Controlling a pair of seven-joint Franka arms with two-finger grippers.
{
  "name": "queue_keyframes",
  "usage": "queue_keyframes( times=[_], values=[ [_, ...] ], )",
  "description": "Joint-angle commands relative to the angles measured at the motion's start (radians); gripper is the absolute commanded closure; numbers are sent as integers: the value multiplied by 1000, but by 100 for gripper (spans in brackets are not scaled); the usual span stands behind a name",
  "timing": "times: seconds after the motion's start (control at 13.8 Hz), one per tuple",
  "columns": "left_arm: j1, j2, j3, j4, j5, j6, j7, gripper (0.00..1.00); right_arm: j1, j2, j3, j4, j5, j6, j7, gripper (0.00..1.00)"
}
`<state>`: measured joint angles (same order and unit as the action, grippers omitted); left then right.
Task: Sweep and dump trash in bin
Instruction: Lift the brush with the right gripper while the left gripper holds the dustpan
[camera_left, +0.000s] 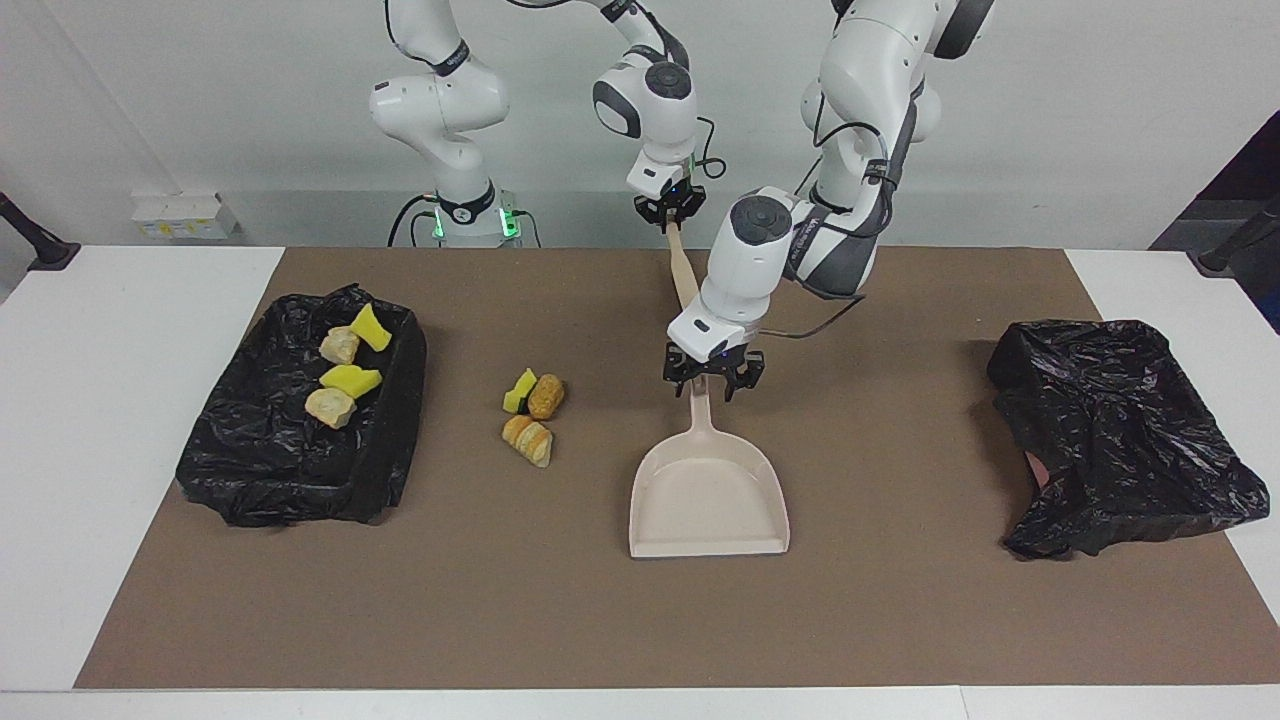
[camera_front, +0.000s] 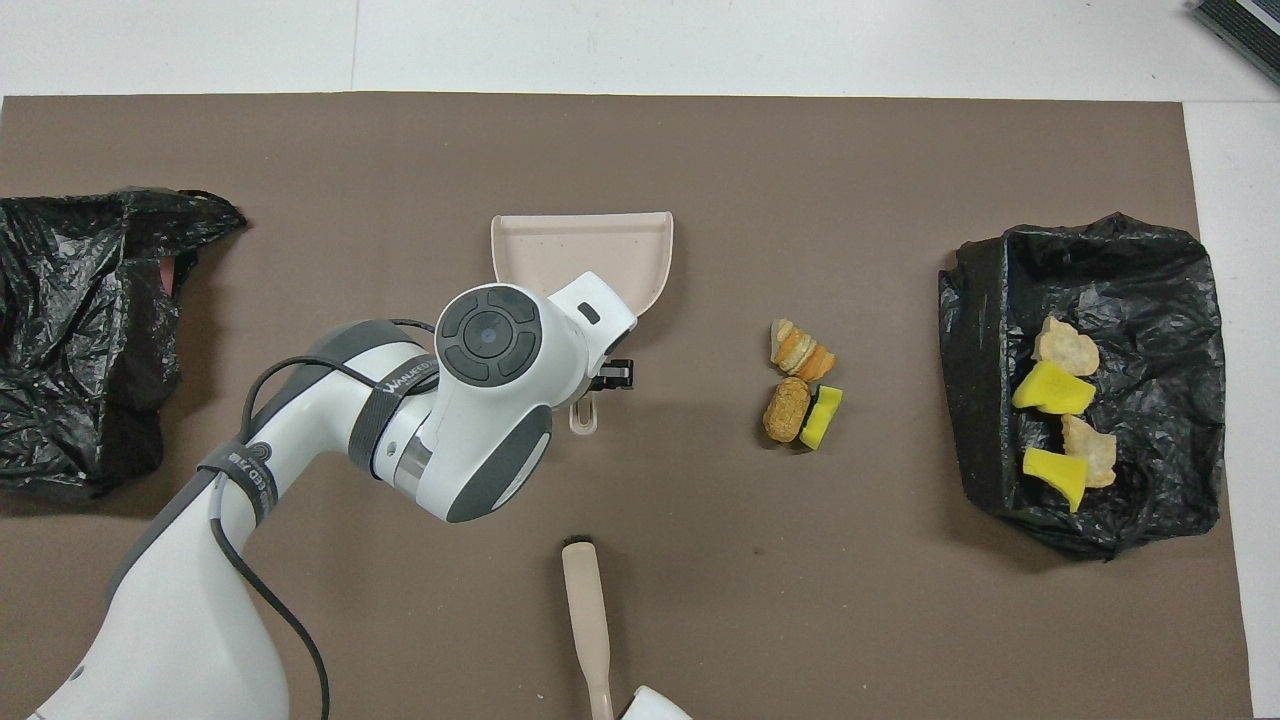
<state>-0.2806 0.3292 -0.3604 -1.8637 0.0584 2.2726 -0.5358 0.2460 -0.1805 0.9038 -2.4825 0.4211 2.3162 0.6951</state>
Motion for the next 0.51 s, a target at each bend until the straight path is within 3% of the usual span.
queue_keyframes(
  times=[0.0,0.14,0.29,0.36,0.43],
  values=[
    [-3,16,4,4,23,22,-23,35,-20,-14,-8,51,21,-108,-32,100],
    [-2,16,4,8,24,22,-29,70,-53,-106,-37,73,19,-245,-77,100],
    [3,42,3,44,128,24,-27,94,-53,-213,-118,71,19,-395,-152,100],
    [3,41,3,47,170,18,-24,100,-54,-261,-161,70,19,-447,-179,100],
    [8,33,3,49,187,8,-9,100,-57,-301,-201,62,16,-477,-196,100]
  ],
)
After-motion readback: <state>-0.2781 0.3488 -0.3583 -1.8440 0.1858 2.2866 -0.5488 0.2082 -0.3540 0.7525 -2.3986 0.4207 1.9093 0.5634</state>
